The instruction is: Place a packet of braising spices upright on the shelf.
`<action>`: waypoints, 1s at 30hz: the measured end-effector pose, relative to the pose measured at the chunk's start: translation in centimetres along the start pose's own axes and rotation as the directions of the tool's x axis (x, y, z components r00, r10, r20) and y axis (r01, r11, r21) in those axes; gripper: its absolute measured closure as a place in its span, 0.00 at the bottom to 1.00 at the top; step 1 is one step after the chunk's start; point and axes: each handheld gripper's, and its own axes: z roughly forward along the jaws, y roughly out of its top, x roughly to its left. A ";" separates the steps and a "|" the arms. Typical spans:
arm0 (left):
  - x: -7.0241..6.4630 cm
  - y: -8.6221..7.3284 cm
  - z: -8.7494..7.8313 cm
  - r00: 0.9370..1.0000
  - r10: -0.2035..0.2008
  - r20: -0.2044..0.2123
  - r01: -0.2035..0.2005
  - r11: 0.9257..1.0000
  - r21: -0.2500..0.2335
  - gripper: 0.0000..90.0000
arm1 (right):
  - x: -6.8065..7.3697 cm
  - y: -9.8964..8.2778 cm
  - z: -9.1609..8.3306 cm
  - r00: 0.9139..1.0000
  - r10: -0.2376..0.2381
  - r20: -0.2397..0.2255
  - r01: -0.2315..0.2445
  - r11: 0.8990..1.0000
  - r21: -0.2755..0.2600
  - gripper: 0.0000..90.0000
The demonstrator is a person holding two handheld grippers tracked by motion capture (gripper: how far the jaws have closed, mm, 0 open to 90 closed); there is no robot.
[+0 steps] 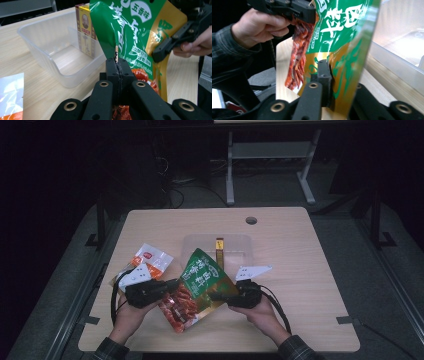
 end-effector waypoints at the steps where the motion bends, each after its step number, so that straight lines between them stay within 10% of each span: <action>1: -0.1 0.0 0.1 1.000 -0.001 0.003 0.001 1.000 0.000 0.99 | -0.1 0.1 -0.2 1.000 0.003 -0.004 -0.003 1.000 0.001 0.99; 13: -0.6 -0.7 0.6 0.999 0.031 0.006 -0.032 0.997 0.064 0.99 | -0.1 2.1 -1.9 0.996 -0.084 -0.007 0.084 0.995 0.045 1.00; 30: 0.2 -2.3 -0.4 0.999 -0.020 -0.025 0.023 0.994 0.108 0.43 | 0.9 4.0 -3.2 0.989 -0.151 0.006 0.150 0.988 0.047 1.00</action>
